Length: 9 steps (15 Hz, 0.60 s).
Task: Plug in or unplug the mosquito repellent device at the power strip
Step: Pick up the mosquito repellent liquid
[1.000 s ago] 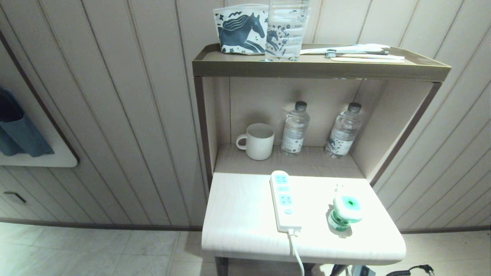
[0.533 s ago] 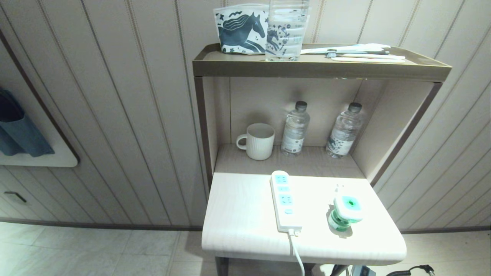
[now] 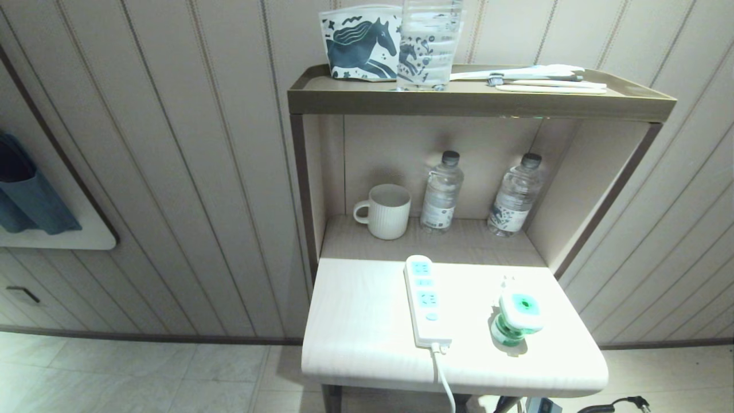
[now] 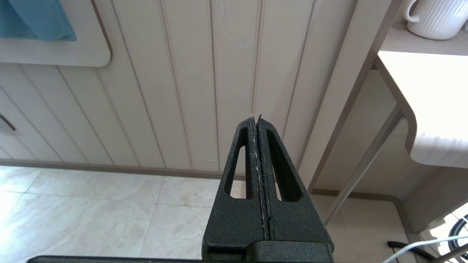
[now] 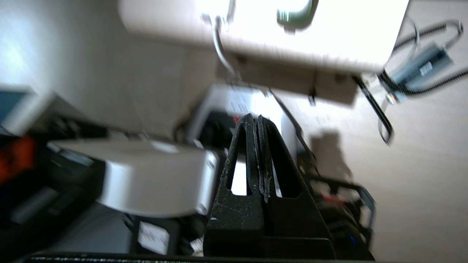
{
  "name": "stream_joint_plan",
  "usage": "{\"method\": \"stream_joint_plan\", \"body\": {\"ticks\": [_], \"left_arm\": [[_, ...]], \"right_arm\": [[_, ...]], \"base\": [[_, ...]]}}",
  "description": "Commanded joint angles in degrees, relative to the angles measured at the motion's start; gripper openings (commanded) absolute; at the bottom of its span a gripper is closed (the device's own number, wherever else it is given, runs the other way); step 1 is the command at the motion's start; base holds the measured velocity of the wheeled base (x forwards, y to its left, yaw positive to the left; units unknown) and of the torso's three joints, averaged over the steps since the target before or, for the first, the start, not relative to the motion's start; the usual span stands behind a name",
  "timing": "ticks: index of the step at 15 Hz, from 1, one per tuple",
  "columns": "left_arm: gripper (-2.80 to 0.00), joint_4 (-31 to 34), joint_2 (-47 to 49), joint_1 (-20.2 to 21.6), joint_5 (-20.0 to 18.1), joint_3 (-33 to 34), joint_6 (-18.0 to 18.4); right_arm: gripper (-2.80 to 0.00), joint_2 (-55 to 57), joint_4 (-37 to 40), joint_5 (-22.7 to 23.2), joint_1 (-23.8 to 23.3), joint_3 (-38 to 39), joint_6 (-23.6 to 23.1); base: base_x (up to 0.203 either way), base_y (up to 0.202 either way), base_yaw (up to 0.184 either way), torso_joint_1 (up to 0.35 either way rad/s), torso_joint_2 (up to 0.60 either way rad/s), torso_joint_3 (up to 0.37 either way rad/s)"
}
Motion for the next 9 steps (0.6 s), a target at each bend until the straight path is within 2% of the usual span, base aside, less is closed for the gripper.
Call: {"method": "stream_joint_plan", "body": {"ticks": [1,3,5,6,8,9], "left_arm": [[-2.80,-0.01,0.09,0.01,0.02,0.00,-0.02],[-2.80,-0.01,0.09,0.01,0.02,-0.01,-0.02],[-2.80,-0.10,0.09,0.01,0.02,0.07,-0.11],[-2.80,-0.10,0.09,0.01,0.02,0.07,-0.10],[-2.80,-0.01,0.09,0.01,0.02,-0.01,-0.11],[-2.80,-0.08,0.09,0.01,0.02,-0.01,-0.04]], "right_arm": [[-2.80,2.77,1.31,-2.59,5.45,6.74,-2.52],[-2.80,1.77,-5.22,-7.53,6.25,11.88,-3.40],[-2.80,-1.64,-16.13,-12.47,8.69,20.92,-5.04],[0.00,-3.60,-23.86,-15.37,10.68,26.49,-6.32],[0.00,-6.14,-39.87,-20.35,12.66,36.23,-8.67],[0.00,-6.89,-44.40,-21.87,13.42,40.65,-9.81]], "base": [[0.000,0.000,0.000,0.000,0.00,0.000],[0.000,0.000,0.000,0.015,0.01,-0.001],[0.000,0.000,0.000,0.000,0.00,0.000],[0.000,0.000,0.000,0.000,0.00,0.000],[0.000,0.000,0.000,0.000,0.00,0.000],[0.000,0.000,0.000,0.000,0.00,0.000]]}}
